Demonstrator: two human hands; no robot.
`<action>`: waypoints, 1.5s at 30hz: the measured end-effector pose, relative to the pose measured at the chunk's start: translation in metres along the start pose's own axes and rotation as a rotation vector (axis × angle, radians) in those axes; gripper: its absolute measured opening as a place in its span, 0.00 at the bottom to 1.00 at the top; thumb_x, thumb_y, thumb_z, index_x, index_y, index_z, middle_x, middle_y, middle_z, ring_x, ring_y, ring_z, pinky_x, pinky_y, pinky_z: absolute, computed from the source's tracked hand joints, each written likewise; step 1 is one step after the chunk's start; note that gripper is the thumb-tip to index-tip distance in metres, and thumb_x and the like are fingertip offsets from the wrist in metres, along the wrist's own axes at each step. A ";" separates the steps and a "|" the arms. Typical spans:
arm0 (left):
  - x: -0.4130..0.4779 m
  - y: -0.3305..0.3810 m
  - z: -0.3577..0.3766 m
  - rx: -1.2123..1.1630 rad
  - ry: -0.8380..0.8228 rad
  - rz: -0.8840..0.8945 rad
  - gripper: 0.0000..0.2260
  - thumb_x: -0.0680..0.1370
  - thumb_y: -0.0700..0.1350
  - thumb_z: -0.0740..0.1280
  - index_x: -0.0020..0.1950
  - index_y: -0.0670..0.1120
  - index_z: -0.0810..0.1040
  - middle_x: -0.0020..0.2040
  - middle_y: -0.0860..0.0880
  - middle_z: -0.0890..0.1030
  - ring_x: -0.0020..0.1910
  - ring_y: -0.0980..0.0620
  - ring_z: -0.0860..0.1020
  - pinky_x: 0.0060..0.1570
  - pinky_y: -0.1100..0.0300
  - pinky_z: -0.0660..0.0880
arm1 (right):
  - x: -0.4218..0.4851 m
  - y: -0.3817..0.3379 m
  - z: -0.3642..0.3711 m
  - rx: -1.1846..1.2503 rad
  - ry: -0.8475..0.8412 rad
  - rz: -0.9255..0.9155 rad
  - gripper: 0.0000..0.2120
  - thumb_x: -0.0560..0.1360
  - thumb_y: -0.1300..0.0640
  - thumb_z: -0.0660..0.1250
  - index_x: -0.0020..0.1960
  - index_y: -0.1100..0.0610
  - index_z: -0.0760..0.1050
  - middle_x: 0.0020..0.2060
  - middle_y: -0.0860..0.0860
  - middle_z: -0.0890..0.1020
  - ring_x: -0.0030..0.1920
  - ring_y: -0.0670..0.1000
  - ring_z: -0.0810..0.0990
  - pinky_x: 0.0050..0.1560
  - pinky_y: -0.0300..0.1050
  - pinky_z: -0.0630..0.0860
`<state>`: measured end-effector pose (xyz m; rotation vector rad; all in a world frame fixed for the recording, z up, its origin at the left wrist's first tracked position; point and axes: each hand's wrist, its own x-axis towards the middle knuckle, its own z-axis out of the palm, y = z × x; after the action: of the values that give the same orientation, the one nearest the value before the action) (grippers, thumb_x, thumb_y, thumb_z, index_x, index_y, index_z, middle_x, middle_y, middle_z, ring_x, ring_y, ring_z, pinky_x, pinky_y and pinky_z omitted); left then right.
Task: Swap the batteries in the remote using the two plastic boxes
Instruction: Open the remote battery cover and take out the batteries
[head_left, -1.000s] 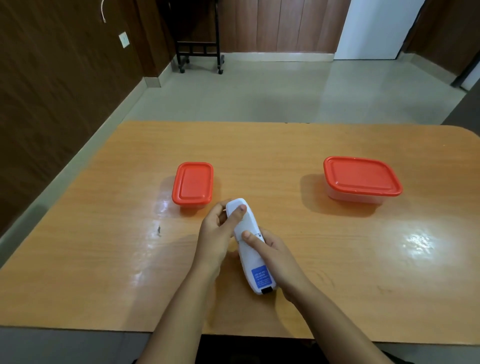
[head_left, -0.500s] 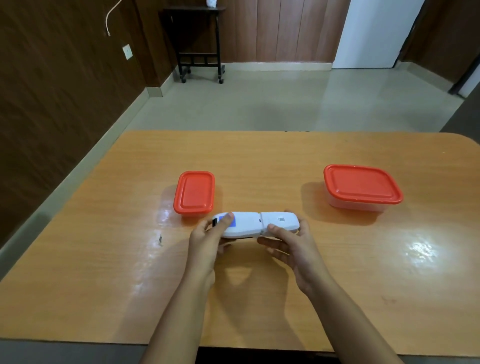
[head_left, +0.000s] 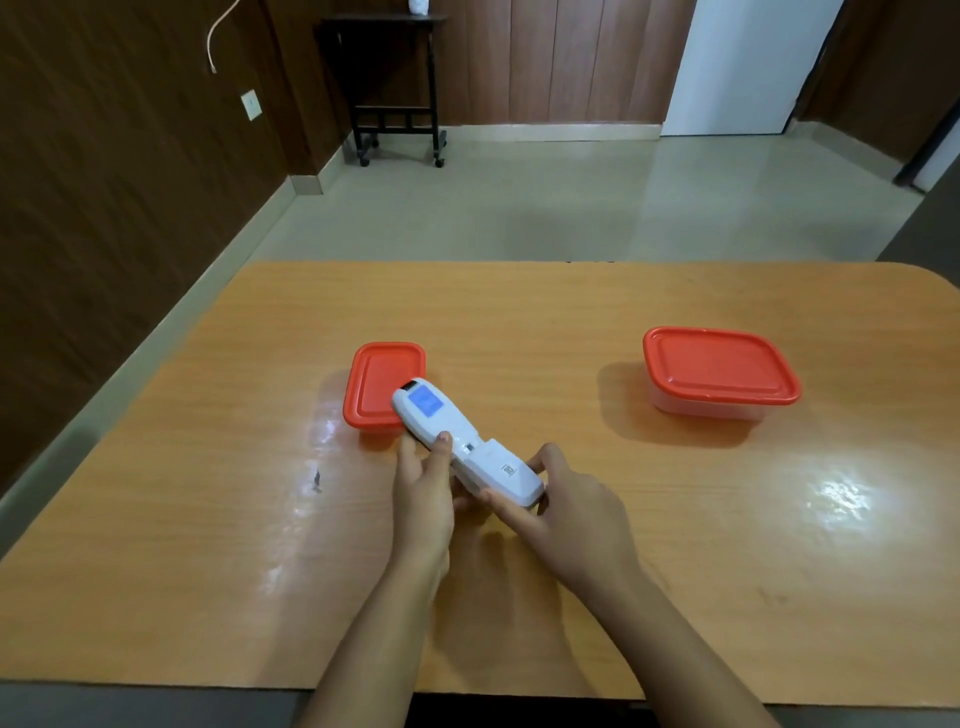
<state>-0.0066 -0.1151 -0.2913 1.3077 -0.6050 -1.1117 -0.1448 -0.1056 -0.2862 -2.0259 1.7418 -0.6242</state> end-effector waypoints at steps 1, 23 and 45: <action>0.002 0.001 -0.002 0.013 0.033 0.042 0.09 0.81 0.45 0.59 0.59 0.56 0.70 0.52 0.48 0.81 0.46 0.48 0.83 0.34 0.58 0.80 | -0.001 0.000 -0.002 0.002 0.009 0.000 0.25 0.68 0.28 0.61 0.47 0.49 0.65 0.32 0.46 0.79 0.38 0.52 0.80 0.35 0.46 0.70; -0.005 0.014 -0.007 -0.034 -0.093 -0.060 0.09 0.80 0.50 0.60 0.58 0.59 0.75 0.55 0.48 0.83 0.52 0.46 0.83 0.33 0.59 0.79 | 0.028 0.043 -0.022 -0.142 0.198 0.330 0.24 0.73 0.37 0.64 0.61 0.50 0.66 0.46 0.51 0.81 0.44 0.55 0.79 0.39 0.46 0.67; -0.021 0.006 0.010 0.112 -0.336 -0.174 0.09 0.79 0.48 0.62 0.56 0.54 0.79 0.42 0.47 0.83 0.34 0.52 0.81 0.35 0.58 0.71 | 0.006 -0.001 0.020 0.025 0.386 -0.373 0.06 0.69 0.58 0.67 0.37 0.56 0.70 0.31 0.48 0.73 0.33 0.49 0.67 0.32 0.42 0.64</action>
<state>-0.0216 -0.1014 -0.2787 1.2961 -0.8222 -1.4753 -0.1319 -0.1113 -0.3010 -2.3522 1.5373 -1.2162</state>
